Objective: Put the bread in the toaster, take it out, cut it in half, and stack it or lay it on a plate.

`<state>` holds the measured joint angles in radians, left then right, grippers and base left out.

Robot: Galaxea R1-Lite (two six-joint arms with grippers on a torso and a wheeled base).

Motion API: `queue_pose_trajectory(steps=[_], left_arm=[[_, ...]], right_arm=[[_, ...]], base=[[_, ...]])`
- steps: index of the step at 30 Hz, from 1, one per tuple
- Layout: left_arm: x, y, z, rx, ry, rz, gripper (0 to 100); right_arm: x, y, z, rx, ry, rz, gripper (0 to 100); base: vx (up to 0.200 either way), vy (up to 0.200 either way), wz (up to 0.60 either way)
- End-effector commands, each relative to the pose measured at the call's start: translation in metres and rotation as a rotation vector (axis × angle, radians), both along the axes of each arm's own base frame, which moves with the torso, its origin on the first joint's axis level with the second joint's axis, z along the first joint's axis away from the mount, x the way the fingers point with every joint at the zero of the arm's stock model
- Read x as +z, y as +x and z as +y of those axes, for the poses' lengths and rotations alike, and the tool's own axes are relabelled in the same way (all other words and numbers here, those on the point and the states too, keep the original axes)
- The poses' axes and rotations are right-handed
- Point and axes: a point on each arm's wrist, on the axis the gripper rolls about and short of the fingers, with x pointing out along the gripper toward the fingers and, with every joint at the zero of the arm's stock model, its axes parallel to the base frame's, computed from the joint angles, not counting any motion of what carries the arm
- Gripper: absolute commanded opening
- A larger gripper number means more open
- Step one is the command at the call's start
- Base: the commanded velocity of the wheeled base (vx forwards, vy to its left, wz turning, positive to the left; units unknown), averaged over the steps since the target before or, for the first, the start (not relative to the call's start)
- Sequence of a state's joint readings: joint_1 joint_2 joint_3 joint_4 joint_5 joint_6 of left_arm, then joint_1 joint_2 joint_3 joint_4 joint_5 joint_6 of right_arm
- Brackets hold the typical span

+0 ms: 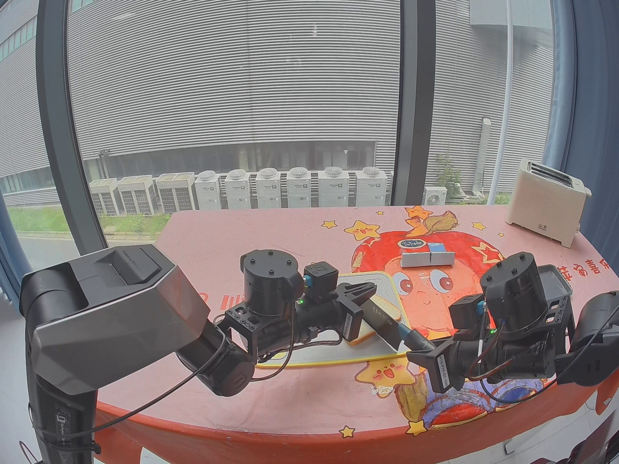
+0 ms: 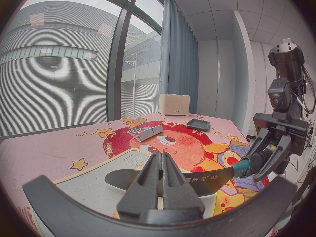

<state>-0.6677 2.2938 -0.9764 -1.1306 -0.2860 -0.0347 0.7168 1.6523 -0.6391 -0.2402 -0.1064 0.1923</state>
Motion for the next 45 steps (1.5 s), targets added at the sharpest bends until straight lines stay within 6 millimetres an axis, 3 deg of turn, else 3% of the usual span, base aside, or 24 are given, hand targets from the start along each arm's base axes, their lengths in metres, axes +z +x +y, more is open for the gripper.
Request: queue_pose_trajectory(steps=[1,5,21,39,45], left_arm=[[-0.006,0.001,0.0,0.003,0.009,0.012,0],[-0.008,0.001,0.0,0.003,0.012,0.016,0],[-0.002,0.0,0.0,0.0,0.003,0.004,0],[0.041,-0.006,0.007,0.006,-0.067,-0.083,0],[0.046,-0.014,0.015,0.007,-0.064,-0.079,0]], right_arm=[[0.006,0.002,0.002,-0.001,0.016,-0.02,0],[0.013,0.006,0.005,0.0,0.029,-0.039,0],[-0.001,-0.001,0.002,0.003,-0.016,0.01,0],[0.001,-0.002,0.004,-0.003,-0.004,0.001,0],[0.004,0.0,0.003,-0.011,0.008,-0.011,0]], base=[[0.0,0.0,0.0],[0.0,0.0,0.0],[0.0,0.0,0.0],[0.0,0.0,0.0],[0.0,0.0,0.0]])
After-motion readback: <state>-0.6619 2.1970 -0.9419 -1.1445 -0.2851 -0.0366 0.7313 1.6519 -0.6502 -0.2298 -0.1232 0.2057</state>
